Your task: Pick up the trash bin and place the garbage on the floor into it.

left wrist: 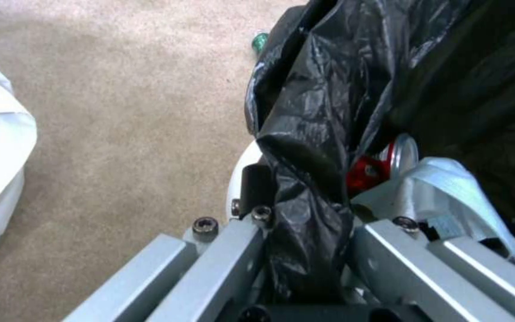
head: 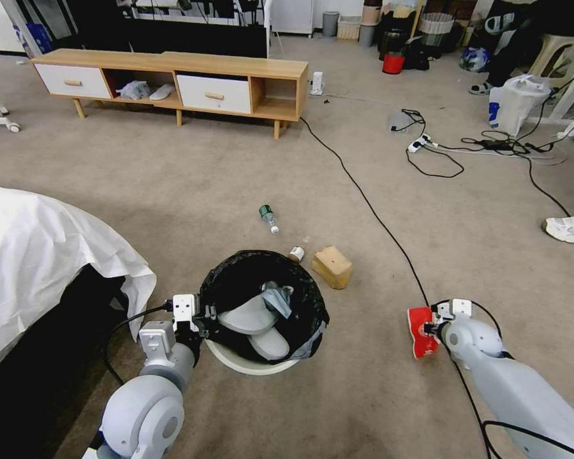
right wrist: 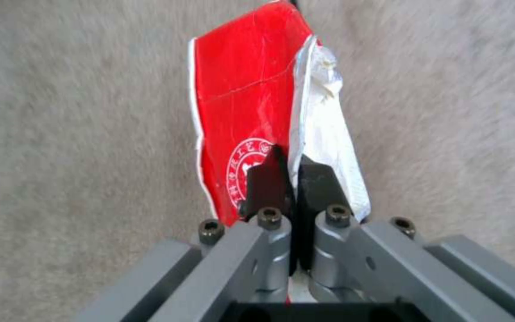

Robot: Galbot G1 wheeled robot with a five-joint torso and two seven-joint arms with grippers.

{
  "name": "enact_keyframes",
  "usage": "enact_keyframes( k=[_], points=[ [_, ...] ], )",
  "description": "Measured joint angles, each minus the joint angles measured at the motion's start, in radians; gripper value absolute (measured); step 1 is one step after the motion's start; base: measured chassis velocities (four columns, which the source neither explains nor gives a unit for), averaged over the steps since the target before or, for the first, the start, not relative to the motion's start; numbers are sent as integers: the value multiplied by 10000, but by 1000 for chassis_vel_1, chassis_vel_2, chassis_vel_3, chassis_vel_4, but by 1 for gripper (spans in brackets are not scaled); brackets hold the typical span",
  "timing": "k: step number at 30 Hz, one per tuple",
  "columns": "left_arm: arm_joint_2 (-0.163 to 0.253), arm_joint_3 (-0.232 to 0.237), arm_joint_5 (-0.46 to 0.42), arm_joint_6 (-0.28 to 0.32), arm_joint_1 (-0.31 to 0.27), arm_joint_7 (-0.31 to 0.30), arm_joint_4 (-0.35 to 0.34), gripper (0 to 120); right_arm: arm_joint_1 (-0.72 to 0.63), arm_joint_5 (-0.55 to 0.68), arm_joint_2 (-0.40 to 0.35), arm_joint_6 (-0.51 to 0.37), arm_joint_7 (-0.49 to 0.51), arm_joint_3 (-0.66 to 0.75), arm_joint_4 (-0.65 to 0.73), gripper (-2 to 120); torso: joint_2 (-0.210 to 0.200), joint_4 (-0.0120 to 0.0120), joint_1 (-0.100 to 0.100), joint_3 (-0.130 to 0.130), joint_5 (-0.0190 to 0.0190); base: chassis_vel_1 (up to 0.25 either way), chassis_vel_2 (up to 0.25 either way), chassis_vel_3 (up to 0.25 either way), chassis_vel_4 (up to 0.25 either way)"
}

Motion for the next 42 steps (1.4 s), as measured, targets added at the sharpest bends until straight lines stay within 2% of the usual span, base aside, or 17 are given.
enact_keyframes(
  k=[6,8,9,14,17,19,24,25,27,29,32,34,37,39,40,42],
  points=[
    [117,2,-274,52,-25,-121,-1,0,-628,400,-535,-43,319,540,1327,0,0,-2,0,0,1,0,0,0,0],
    [227,5,-627,97,14,-220,-23,0,-1102,788,-1073,-75,579,1012,2640,0,0,-1,0,-1,-2,0,0,0,0],
    [227,5,-627,97,14,-220,-23,0,-1102,788,-1073,-75,579,1012,2640,0,0,-1,0,-1,-2,0,0,0,0],
    [368,46,-1088,279,150,-389,-134,0,-1645,1193,-1964,-134,807,1863,4685,0,0,0,0,-1,-2,0,0,0,0],
    [376,62,-1183,367,179,-419,-200,0,-1673,1243,-2165,-131,830,2022,5152,0,0,-1,0,0,0,0,0,0,0],
    [380,88,-1352,487,231,-437,-295,0,-1631,1407,-2540,-70,905,2257,6096,0,1,-1,0,0,0,0,0,0,0],
    [406,126,-1561,585,287,-431,-396,0,-1506,1418,-2898,93,929,2470,6953,0,0,2,0,-1,-1,0,0,0,0],
    [447,174,-1673,637,291,-430,-407,0,-1456,1384,-3245,212,876,2706,7553,0,0,1,-1,-1,-2,0,0,0,0],
    [490,223,-1746,668,256,-428,-381,0,-1464,1264,-3471,437,649,2897,7892,0,0,-1,0,0,2,0,0,0,0],
    [533,325,-1912,710,134,-436,-281,0,-1641,758,-3898,1083,-153,3302,8400,0,0,-1,0,0,-5,0,0,0,0],
    [574,399,-2039,728,43,-459,-219,0,-1804,515,-4151,1391,-552,3533,8691,0,0,-1,0,-1,-1,0,0,0,0],
    [713,559,-2279,760,-159,-498,-61,0,-2073,237,-4563,1946,-1222,3869,9217,0,0,-2,0,0,-2,0,0,0,0],
    [787,630,-2356,763,-222,-500,6,0,-2132,66,-4699,2206,-1474,3953,9378,0,0,-3,0,0,1,0,0,0,0],
    [1054,965,-2657,772,-467,-519,176,0,-2168,-163,-5028,2666,-2003,4134,9860,0,0,1,0,0,-2,0,0,0,0],
    [1054,965,-2657,772,-467,-519,176,0,-2168,-163,-5028,2666,-2003,4134,9860,0,0,1,0,0,-2,0,0,0,0],
    [1222,1295,-2985,794,-831,-558,331,0,-2079,-123,-5346,3027,-2362,4319,10278,0,0,-1,0,0,-1,0,0,0,0]
  ],
)
